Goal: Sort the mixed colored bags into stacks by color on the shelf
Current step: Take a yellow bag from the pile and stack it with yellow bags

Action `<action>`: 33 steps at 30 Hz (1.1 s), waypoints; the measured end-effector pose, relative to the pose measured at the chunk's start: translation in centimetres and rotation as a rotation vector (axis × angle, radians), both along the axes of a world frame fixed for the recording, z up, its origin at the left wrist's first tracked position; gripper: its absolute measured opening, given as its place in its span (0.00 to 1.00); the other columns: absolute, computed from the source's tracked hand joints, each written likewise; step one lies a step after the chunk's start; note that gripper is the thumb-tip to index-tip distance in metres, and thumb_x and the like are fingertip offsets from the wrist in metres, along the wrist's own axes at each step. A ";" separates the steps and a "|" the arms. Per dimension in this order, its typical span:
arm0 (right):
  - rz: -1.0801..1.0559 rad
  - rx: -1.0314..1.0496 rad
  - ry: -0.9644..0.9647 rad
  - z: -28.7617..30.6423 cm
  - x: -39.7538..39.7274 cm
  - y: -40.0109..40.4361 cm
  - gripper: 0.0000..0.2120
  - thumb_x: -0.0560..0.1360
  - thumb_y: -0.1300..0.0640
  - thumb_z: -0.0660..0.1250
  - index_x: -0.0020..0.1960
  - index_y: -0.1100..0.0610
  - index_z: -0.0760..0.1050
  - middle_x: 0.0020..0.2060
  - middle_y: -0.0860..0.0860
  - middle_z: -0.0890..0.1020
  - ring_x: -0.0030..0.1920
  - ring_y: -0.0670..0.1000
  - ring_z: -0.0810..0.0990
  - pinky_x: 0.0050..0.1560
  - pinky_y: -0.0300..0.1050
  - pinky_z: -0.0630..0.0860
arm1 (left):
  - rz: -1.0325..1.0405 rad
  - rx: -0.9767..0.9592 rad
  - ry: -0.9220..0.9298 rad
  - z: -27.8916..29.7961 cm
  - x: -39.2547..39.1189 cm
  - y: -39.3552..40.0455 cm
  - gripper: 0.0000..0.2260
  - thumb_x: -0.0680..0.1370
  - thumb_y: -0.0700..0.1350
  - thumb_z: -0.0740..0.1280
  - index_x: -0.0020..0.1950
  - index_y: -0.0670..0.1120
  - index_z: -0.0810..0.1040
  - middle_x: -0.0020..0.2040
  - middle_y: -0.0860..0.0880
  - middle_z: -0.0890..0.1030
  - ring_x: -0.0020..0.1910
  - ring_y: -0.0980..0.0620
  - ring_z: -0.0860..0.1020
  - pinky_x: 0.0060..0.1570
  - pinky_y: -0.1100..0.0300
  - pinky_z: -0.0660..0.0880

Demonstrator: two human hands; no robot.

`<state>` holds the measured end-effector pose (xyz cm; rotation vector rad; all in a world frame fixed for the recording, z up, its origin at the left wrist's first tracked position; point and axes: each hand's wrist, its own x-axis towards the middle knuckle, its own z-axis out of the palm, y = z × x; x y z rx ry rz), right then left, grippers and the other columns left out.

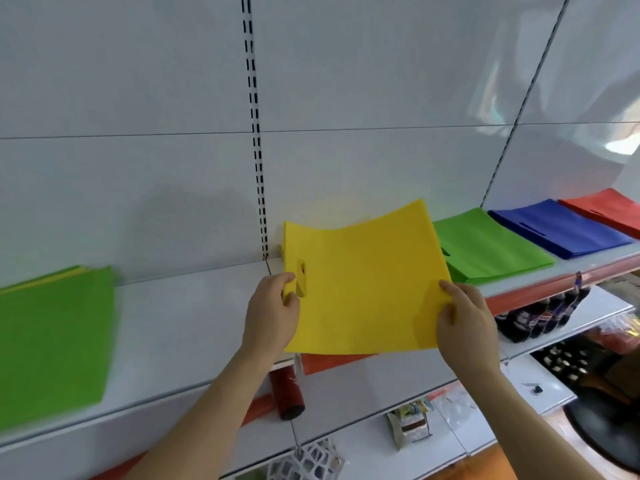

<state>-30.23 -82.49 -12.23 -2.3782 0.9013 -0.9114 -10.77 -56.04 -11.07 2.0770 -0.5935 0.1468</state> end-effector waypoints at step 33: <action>0.366 -0.223 0.599 -2.4 12.1 -11.9 0.39 0.81 0.30 0.53 0.79 0.59 0.64 0.82 0.60 0.59 0.81 0.62 0.57 0.77 0.59 0.66 | 0.279 0.769 0.146 -1.9 0.9 -9.0 0.35 0.83 0.64 0.57 0.83 0.46 0.55 0.80 0.42 0.63 0.75 0.39 0.67 0.69 0.44 0.71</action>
